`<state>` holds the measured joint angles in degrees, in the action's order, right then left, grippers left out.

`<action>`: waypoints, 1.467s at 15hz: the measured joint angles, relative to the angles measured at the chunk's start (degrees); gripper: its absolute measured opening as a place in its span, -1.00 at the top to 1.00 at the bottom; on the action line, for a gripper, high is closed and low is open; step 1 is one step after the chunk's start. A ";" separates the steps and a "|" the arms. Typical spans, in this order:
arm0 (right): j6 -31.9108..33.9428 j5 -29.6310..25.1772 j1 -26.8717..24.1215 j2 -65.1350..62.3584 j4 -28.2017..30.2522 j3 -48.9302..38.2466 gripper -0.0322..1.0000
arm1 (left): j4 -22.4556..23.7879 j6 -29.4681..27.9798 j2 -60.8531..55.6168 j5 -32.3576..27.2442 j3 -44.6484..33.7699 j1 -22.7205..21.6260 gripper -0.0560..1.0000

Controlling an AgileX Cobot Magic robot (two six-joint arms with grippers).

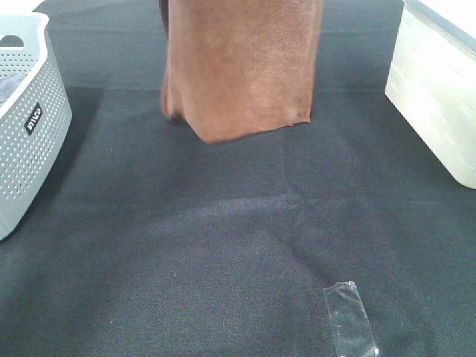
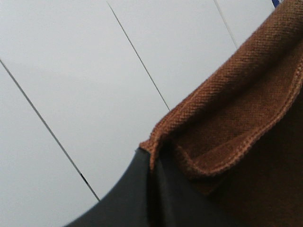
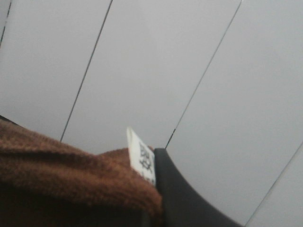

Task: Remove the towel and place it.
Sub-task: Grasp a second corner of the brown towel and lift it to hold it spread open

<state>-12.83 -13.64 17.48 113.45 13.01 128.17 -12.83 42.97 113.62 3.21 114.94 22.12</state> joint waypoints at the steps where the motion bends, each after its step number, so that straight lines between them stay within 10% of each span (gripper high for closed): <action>1: -0.06 -0.17 -0.63 0.29 -0.46 0.52 0.94 | 0.29 0.46 1.60 -2.29 3.15 0.00 0.89; 9: -0.23 -8.02 -1.72 0.63 -4.64 0.86 0.94 | 1.78 1.60 6.19 -18.96 10.71 0.00 0.89; 17: -0.29 -40.45 -1.72 0.63 -11.97 0.92 0.94 | 3.55 -4.47 3.27 -59.87 10.71 0.00 0.89; 22: -1.43 -54.66 -1.72 -1.78 -15.13 0.92 0.94 | 4.13 -16.21 -0.69 -71.51 10.83 0.17 0.89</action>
<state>-14.27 -68.30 15.76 111.67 -2.12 129.09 -8.71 26.76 112.93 -68.30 125.76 22.29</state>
